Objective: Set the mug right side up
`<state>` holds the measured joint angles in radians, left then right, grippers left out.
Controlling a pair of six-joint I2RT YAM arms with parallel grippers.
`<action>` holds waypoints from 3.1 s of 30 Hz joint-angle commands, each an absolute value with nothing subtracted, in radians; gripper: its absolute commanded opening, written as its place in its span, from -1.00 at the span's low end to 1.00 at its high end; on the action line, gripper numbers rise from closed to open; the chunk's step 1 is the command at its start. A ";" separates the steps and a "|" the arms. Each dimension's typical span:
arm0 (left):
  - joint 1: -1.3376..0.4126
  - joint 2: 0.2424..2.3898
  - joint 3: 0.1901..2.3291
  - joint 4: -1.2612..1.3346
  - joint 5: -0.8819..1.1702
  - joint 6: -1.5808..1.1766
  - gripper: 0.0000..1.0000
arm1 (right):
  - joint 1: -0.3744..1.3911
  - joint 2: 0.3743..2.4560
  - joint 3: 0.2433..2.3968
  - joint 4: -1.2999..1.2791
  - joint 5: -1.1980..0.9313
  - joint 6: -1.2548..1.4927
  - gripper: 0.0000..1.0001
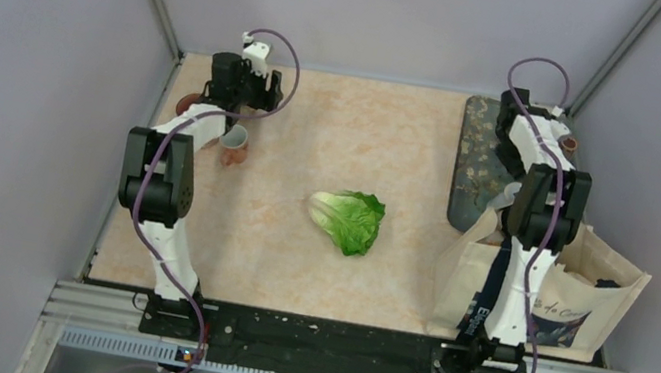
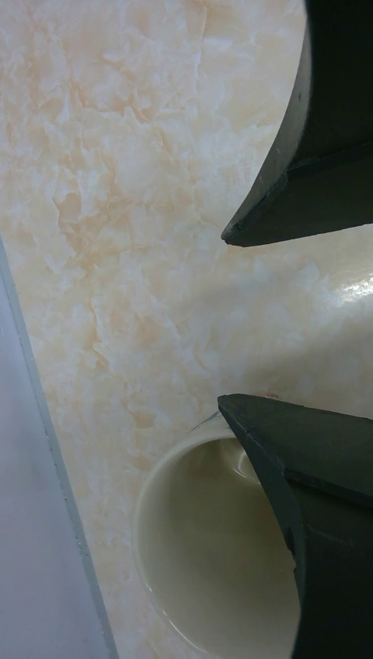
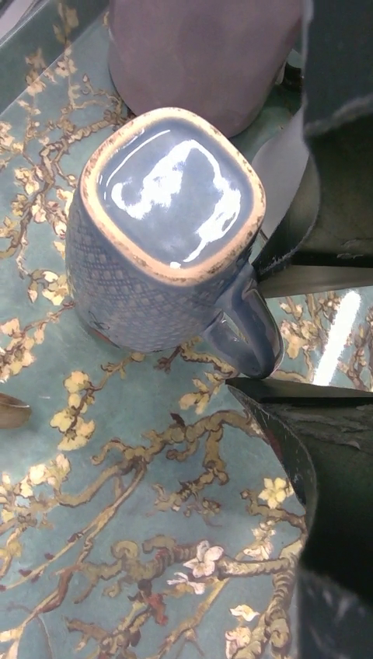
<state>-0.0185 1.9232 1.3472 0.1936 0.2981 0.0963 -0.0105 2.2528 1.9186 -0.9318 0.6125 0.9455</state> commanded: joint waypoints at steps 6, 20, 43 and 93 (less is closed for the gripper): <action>-0.006 1.856 1.345 0.253 0.304 0.096 0.48 | -0.042 2.240 1.914 -0.889 0.640 0.942 -0.81; -0.007 1.884 1.397 0.217 0.335 0.101 0.45 | -0.032 2.097 1.779 -0.685 0.267 0.716 -1.00; -0.175 2.034 1.665 -0.081 0.521 -0.184 0.40 | -0.048 1.946 1.475 -0.484 -0.033 0.388 -1.00; -0.200 1.985 1.774 -0.132 0.722 -0.236 0.64 | 0.028 1.717 1.582 -0.265 -0.138 0.313 -1.00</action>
